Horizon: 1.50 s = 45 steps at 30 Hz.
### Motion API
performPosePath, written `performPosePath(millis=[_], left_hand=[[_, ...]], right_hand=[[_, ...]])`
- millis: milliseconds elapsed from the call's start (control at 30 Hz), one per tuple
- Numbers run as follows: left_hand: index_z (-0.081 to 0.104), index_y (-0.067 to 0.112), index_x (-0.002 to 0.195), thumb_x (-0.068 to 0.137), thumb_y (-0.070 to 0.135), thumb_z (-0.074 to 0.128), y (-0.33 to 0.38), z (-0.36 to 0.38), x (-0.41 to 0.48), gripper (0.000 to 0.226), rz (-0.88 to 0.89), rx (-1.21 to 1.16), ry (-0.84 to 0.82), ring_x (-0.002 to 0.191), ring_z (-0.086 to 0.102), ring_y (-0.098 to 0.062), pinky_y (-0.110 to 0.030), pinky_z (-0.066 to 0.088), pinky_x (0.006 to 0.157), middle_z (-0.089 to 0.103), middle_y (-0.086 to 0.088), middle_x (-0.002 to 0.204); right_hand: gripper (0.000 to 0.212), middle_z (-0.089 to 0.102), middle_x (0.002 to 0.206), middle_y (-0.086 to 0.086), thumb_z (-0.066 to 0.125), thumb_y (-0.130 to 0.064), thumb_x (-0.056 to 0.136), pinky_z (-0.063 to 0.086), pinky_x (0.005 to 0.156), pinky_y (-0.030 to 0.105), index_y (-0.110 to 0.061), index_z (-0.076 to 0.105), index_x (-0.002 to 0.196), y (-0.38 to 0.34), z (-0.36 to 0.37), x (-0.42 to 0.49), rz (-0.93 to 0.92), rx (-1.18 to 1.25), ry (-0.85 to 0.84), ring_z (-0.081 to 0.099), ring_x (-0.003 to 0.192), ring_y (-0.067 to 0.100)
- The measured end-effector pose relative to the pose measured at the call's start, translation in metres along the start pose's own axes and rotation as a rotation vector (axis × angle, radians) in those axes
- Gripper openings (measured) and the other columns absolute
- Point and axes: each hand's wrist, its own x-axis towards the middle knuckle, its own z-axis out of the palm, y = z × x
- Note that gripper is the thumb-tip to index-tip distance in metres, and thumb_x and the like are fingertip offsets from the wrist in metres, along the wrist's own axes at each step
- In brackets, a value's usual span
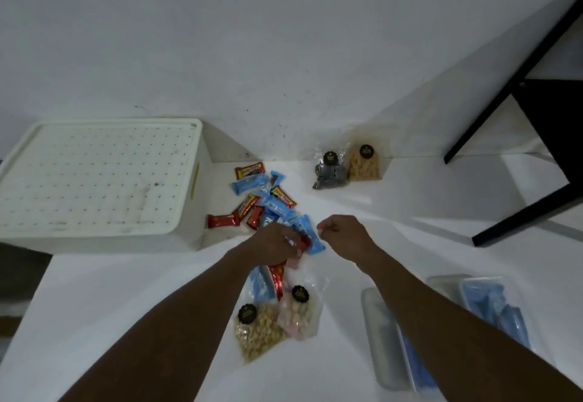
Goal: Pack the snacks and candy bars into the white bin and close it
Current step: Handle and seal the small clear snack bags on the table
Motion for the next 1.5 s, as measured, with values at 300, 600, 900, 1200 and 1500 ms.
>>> performPosePath(millis=[300,600,900,1200,1500], left_hand=[[0.068,0.016,0.097,0.072,0.012,0.076,-0.061,0.059,-0.037,0.027,-0.165,-0.266,0.037,0.079,0.064,-0.024,-0.033,0.055,0.074,0.069,-0.013,0.095],[0.051,0.014,0.113,0.083,0.017,0.073,-0.060,0.066,-0.055,0.038,-0.116,-0.487,0.167,0.066,0.068,-0.028,-0.035,0.057,0.057,0.069,-0.022,0.099],[0.066,0.005,0.080,0.088,0.035,0.069,-0.023,-0.002,-0.078,0.031,0.176,-0.445,0.178,0.076,0.067,-0.028,-0.037,0.057,0.072,0.068,-0.013,0.079],[0.073,0.010,0.093,0.086,0.028,0.075,0.033,-0.065,-0.105,0.019,0.369,-0.575,0.266,0.073,0.066,-0.012,-0.029,0.050,0.066,0.073,-0.004,0.084],[0.068,0.010,0.084,0.086,0.027,0.074,0.037,-0.081,-0.111,0.018,0.439,-0.647,0.241,0.084,0.072,-0.017,-0.038,0.050,0.081,0.076,-0.016,0.092]], right_hand=[[0.017,0.066,0.097,0.005,0.066,-0.018,0.079,0.048,0.063,0.028,-0.022,0.064,0.096,0.051,0.079,-0.074,0.445,0.349,0.037,0.060,0.080,0.019],[0.043,0.062,0.098,0.016,0.079,-0.003,0.069,0.051,0.069,0.037,-0.015,0.055,0.102,0.043,0.093,-0.095,0.380,0.625,0.133,0.058,0.074,0.022],[0.032,0.062,0.082,0.016,0.078,-0.010,0.081,0.037,0.044,0.019,-0.015,0.046,0.087,-0.022,0.034,-0.105,0.032,0.651,0.199,0.056,0.061,0.021],[0.016,0.070,0.082,0.001,0.062,-0.023,0.095,0.043,0.059,0.028,-0.020,0.061,0.079,-0.093,-0.030,-0.109,-0.227,0.502,0.189,0.058,0.067,0.013],[0.033,0.064,0.081,-0.003,0.063,-0.025,0.093,0.040,0.068,0.032,0.007,0.061,0.102,-0.112,-0.045,-0.110,-0.313,0.508,0.137,0.053,0.078,0.013]])
